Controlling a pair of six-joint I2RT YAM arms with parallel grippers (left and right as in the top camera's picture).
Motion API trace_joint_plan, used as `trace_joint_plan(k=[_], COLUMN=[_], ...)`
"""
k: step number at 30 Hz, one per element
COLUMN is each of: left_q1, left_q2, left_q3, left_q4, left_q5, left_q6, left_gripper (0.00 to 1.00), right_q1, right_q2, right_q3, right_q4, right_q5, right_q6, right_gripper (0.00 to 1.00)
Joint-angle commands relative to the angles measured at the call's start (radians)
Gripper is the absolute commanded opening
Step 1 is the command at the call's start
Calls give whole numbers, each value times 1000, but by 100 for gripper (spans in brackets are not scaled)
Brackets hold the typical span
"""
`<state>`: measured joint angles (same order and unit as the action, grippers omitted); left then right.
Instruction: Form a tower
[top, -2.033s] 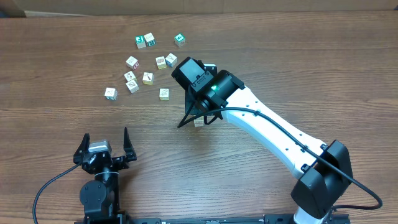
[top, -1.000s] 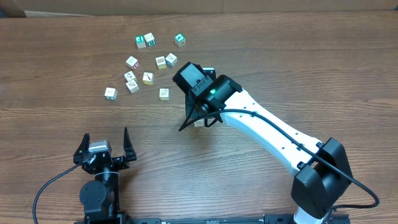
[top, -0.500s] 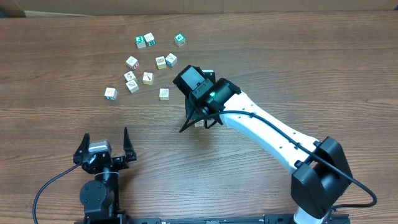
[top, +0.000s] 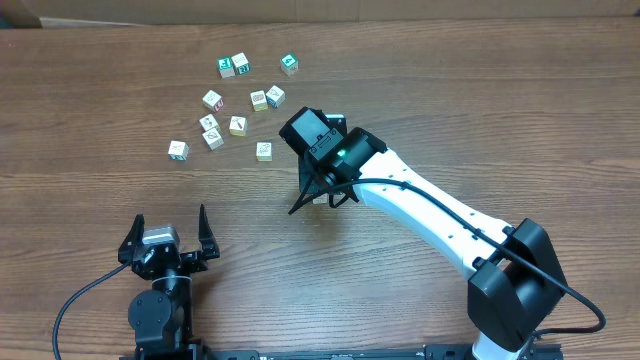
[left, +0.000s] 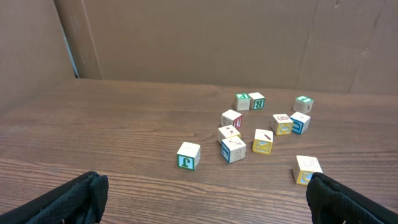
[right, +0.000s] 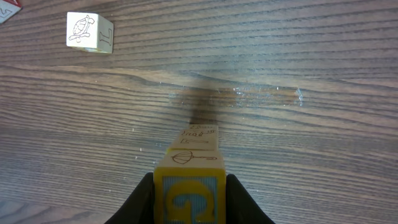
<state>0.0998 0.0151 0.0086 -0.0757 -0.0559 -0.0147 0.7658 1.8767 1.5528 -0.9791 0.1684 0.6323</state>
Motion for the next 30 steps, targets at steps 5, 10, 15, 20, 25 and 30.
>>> trace_joint_plan(k=[5,10,15,20,25,30], left_q1=[-2,-2,-2,-2,-2,-2], left_q2=[-10,-10,-10,-10,-10,-10], left_q3=[-3,-3,-3,-3,-3,-3], left_q4=[2,2,2,2,2,2], left_q5=[1,1,1,1,1,1], left_q6=[23,23,23,23,23,23], left_gripper=[99,100,99,100,100,100], right_q1=[-1,4,5,5,5,5], right_q2=[0,0,0,0,0,0], right_q3=[-2,-3,-3,-3,-3,-3], right_q4=[6,6,6,9,13,17], right_q5=[11,11,11,11,11,11], right_q6=[0,0,0,0,0,0], right_gripper=[10,11,11,11,11,11])
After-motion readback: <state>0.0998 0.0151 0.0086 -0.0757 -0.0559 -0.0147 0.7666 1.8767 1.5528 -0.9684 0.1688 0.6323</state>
